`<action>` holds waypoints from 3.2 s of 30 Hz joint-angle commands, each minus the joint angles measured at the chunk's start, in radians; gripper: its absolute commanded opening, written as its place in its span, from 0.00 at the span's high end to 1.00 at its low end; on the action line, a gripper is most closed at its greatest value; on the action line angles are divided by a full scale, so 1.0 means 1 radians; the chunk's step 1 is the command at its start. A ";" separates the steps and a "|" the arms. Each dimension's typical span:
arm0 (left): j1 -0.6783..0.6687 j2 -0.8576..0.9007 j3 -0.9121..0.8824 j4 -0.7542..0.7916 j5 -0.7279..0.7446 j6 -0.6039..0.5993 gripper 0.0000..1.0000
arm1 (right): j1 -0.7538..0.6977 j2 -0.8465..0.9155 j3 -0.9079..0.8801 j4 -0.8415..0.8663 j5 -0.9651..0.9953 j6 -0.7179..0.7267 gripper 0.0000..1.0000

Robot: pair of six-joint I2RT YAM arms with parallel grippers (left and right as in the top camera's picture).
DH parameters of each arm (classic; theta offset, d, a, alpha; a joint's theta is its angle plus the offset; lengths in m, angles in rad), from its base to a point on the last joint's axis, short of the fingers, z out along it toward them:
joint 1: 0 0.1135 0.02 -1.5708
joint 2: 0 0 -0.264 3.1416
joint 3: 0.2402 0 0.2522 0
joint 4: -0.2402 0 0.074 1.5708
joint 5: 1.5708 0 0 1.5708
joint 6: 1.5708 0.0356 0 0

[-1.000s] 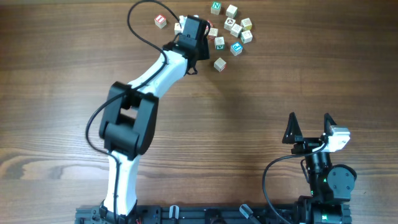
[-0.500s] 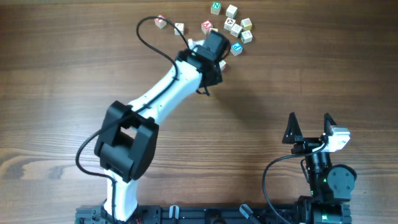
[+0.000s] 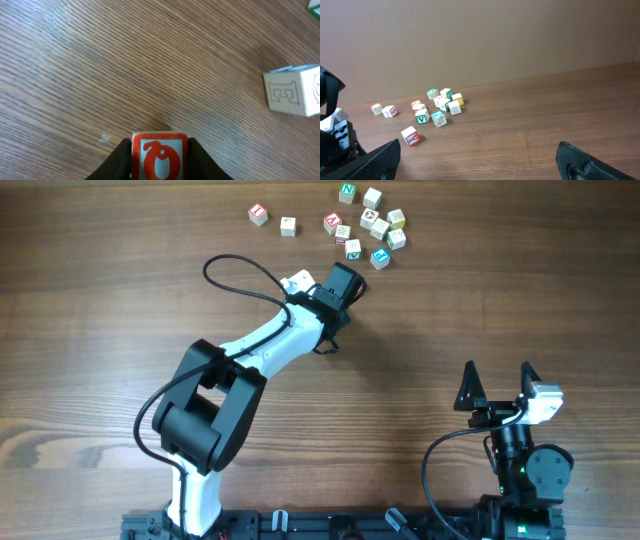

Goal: Form a circle

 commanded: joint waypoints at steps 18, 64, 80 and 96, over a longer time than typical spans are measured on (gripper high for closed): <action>0.001 -0.002 -0.018 -0.006 -0.101 -0.184 0.78 | 0.000 -0.008 -0.001 0.006 0.008 -0.019 0.00; -0.037 -0.127 0.099 -0.010 -0.180 -0.003 0.00 | 0.000 -0.008 -0.001 0.006 0.008 -0.019 0.00; 0.177 -0.151 0.172 0.253 0.360 0.656 0.01 | 0.000 -0.008 -0.001 0.006 0.008 -0.019 0.00; 0.171 0.463 0.919 0.033 0.249 0.885 0.04 | 0.000 -0.008 -0.001 0.006 0.008 -0.019 0.00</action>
